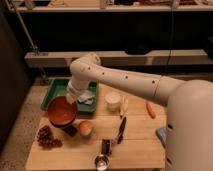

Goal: Stack bowls into tray

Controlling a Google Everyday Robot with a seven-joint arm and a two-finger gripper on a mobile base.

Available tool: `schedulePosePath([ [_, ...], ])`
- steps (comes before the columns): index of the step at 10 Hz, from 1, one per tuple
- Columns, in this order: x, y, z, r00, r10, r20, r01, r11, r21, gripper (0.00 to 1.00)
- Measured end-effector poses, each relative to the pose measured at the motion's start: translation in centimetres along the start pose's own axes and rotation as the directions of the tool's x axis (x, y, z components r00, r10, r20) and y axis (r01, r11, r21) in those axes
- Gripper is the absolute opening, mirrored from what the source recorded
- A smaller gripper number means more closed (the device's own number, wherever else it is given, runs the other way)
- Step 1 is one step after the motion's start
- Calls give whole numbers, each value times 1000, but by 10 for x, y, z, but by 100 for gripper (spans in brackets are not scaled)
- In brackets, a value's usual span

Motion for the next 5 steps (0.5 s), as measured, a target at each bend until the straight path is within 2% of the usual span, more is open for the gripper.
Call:
schedulePosePath([
  [2,4,11,3,998,37,-60,-40,998,-48,0],
  [3,4,17,4,995,56,-88,-61,996,-58,0],
  [5,5,36,4,985,84,-148,-93,994,-56,0],
])
